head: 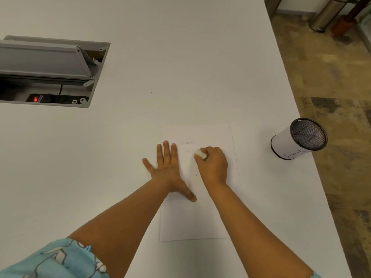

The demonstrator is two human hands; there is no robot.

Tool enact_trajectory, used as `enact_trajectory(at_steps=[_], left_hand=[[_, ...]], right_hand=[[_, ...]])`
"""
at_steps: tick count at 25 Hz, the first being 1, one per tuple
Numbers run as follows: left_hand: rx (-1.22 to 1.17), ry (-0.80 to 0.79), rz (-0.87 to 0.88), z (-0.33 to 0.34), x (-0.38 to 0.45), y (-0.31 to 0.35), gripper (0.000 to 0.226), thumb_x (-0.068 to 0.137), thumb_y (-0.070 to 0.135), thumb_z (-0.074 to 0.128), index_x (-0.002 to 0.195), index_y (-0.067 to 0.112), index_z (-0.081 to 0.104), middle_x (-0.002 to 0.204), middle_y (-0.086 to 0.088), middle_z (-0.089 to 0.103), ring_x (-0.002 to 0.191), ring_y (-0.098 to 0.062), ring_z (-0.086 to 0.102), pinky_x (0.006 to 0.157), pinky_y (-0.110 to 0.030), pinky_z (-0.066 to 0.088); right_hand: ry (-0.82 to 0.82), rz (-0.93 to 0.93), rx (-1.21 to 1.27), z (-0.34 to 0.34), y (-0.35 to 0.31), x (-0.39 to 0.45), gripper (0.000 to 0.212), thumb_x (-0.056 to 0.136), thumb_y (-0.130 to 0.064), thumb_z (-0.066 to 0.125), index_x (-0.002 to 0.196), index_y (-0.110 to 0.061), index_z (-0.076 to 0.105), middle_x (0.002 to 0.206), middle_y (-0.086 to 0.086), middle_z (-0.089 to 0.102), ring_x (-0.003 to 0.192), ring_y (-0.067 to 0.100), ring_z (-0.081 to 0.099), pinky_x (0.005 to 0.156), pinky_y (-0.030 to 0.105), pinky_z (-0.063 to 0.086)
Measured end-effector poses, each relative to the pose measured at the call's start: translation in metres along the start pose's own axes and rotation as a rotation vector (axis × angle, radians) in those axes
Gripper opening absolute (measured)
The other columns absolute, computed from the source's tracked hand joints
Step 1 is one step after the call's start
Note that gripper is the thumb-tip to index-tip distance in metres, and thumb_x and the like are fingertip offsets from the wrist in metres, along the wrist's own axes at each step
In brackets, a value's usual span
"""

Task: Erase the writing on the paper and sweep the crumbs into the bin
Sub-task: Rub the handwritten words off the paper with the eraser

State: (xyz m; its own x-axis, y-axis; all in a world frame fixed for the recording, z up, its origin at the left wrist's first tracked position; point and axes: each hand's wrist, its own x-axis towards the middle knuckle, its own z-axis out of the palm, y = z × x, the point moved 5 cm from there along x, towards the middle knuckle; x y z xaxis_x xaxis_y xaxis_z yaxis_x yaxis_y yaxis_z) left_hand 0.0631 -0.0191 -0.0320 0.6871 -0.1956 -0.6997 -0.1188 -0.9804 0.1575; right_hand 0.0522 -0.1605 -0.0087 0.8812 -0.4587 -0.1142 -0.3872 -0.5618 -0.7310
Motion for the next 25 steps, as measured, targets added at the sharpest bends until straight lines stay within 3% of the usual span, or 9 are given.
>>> enact_trajectory(at_steps=[3,6,11,13,20,25], left_hand=[[-0.011,0.006,0.007,-0.001,0.001,-0.001,0.166,0.029,0.077,0.074,0.124,0.020,-0.049,0.135,-0.004,-0.054,0.118,-0.025,-0.053,0.092,-0.066,-0.025],[-0.014,0.005,0.027,0.001,0.000,0.001,0.165,0.029,0.077,0.074,0.124,0.020,-0.049,0.134,-0.004,-0.055,0.115,-0.026,-0.055,0.091,-0.066,-0.027],[0.108,-0.032,0.097,-0.006,0.001,-0.014,0.162,0.031,0.079,0.072,0.126,0.023,-0.047,0.138,-0.002,-0.051,0.124,-0.027,-0.048,0.095,-0.070,-0.020],[0.131,-0.031,0.117,-0.010,0.001,-0.021,0.162,0.031,0.079,0.072,0.124,0.023,-0.048,0.140,0.000,-0.050,0.126,-0.025,-0.047,0.095,-0.070,-0.020],[0.131,-0.002,0.144,-0.008,0.006,-0.023,0.162,0.031,0.078,0.073,0.121,0.021,-0.050,0.140,-0.003,-0.050,0.125,-0.028,-0.047,0.094,-0.071,-0.020],[0.148,-0.013,0.114,-0.006,0.009,-0.022,0.160,0.033,0.078,0.073,0.116,0.022,-0.053,0.138,-0.004,-0.051,0.124,-0.029,-0.048,0.095,-0.070,-0.020]], right_hand=[[0.121,0.005,0.245,-0.014,0.018,-0.027,0.015,0.082,-0.026,0.065,0.096,-0.023,0.061,0.091,-0.008,0.059,0.083,0.006,0.058,0.070,0.009,0.044],[0.190,-0.057,0.282,-0.015,0.036,-0.066,0.009,0.085,-0.029,0.059,0.092,-0.031,0.054,0.087,-0.017,0.054,0.081,0.004,0.056,0.066,0.006,0.044],[0.197,-0.062,0.205,-0.007,0.043,-0.064,0.015,0.084,-0.021,0.062,0.097,-0.017,0.056,0.090,-0.004,0.054,0.080,0.009,0.055,0.068,0.010,0.046],[0.201,-0.075,0.169,-0.006,0.044,-0.063,0.018,0.081,-0.017,0.065,0.096,-0.013,0.058,0.091,0.000,0.056,0.082,0.015,0.057,0.072,0.020,0.050],[0.260,-0.074,0.130,-0.006,0.041,-0.064,0.018,0.075,-0.013,0.071,0.091,-0.010,0.063,0.091,0.003,0.060,0.085,0.019,0.061,0.074,0.032,0.055],[0.157,-0.199,0.114,0.025,0.007,-0.066,0.025,0.075,-0.018,0.072,0.098,-0.009,0.066,0.090,0.004,0.061,0.082,0.013,0.059,0.072,0.019,0.051]])
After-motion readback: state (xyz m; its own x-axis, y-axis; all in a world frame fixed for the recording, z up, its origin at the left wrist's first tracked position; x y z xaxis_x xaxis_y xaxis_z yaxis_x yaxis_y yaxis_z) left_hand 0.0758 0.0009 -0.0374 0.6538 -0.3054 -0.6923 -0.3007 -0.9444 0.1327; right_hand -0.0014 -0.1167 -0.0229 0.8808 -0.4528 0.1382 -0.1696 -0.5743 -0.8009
